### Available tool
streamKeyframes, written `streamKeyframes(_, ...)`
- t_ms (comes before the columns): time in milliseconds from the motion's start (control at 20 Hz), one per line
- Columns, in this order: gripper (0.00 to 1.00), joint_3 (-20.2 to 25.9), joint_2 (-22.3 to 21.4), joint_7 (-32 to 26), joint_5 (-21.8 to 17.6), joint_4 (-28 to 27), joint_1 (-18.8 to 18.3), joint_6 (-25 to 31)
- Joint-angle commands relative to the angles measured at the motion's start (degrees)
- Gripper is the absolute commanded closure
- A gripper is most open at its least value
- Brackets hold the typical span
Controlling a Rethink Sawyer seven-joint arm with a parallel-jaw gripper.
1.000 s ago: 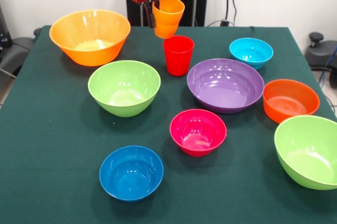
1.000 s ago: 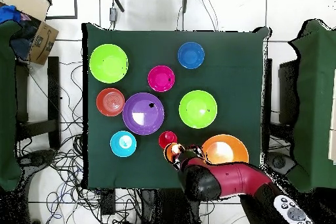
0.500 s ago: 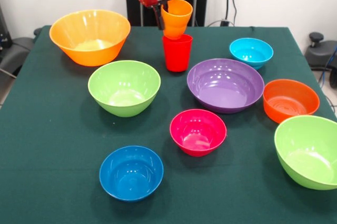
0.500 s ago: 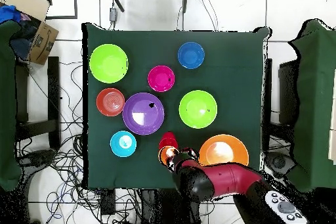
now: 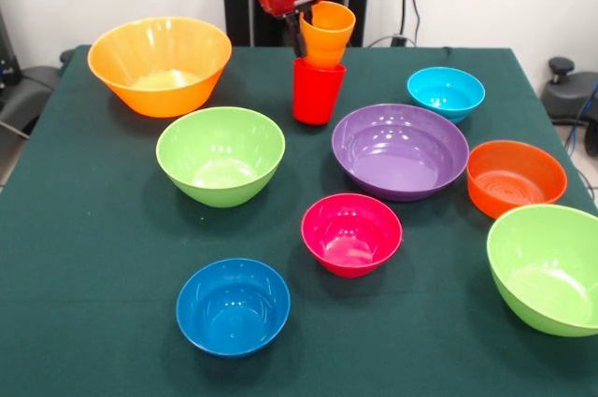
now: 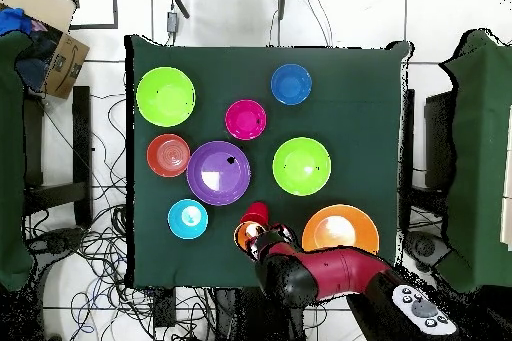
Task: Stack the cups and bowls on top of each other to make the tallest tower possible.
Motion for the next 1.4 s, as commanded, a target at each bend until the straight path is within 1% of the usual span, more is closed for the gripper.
streamKeyframes(50, 1.00, 1.37, 0.70, 6.91, -1.60, -0.14, 1.91, -1.53)
streamKeyframes(300, 1.00, 3.14, -1.03, 6.59, -0.10, -0.86, 1.94, 0.13)
streamKeyframes(700, 1.00, 5.84, -3.26, 6.16, 1.63, -0.60, 0.76, 2.10)
streamKeyframes(1400, 1.00, 5.46, -2.78, 6.95, 0.40, -1.85, 2.06, -0.92)
